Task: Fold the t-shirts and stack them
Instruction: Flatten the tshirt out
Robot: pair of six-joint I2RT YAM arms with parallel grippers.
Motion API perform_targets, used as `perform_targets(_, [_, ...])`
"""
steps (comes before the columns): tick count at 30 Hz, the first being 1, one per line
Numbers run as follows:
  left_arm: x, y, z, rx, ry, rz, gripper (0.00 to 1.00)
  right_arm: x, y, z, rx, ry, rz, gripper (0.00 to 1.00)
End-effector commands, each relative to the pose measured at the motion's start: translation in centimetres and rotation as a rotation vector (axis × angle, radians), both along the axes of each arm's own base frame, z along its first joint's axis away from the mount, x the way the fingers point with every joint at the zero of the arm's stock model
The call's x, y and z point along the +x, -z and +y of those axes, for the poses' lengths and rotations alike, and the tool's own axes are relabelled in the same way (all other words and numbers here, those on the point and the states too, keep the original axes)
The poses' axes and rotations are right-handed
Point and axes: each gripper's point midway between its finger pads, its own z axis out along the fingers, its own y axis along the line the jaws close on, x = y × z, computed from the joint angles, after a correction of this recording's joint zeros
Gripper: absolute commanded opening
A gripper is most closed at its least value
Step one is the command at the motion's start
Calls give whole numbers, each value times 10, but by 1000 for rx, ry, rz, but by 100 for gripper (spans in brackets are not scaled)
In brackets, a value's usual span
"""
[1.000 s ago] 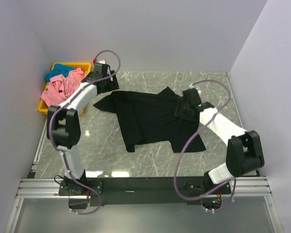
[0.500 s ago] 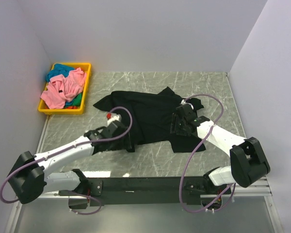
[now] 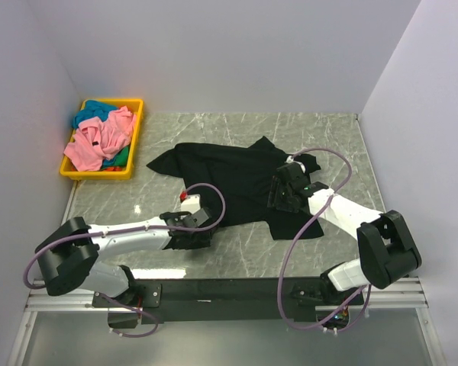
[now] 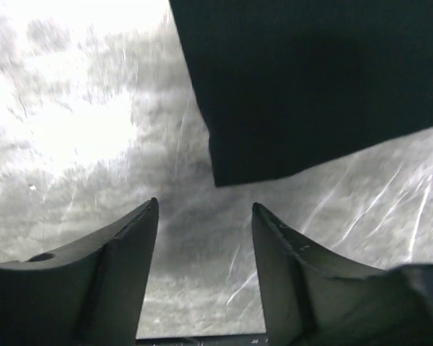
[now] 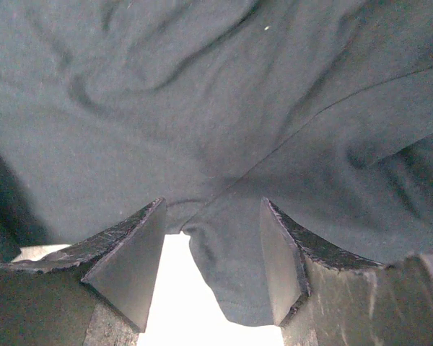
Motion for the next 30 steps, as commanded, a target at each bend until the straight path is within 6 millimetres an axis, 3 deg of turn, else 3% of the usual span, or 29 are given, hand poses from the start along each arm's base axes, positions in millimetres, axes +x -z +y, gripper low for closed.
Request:
perform_targets(1, [28,-23,-11,-24,-58,-120,59,7,3,-5,19,42,-19,61])
perform_targets(13, [42,-12,-21,30,-47,-146,48,14,18,-29,95,150,15,60])
perform_targets(16, [47,-9,-21,79,-44,-143,37,12,24,-37,129,188,43,60])
perform_targets(19, [52,-8,-8,172,-46,-151,16,10,30,-51,142,248,66,59])
perform_targets(20, [57,-11,0,203,-63,-159,3,9,32,-55,146,261,75,59])
perform_targets(21, [60,-14,9,242,-68,-163,1,7,34,-59,147,280,82,59])
perform_targets(24, [74,-43,50,433,-118,-238,1,4,39,-79,131,350,92,58])
perform_targets(25, [80,-59,56,460,-133,-272,1,3,40,-86,124,373,96,57])
perform_targets(26, [82,-74,80,574,-153,-305,1,3,39,-97,125,412,93,57])
perform_targets(29, [98,-108,86,648,-143,-386,1,1,37,-112,133,483,88,57])
perform_targets(30, [96,-114,95,702,-141,-379,1,0,37,-121,134,521,88,57])
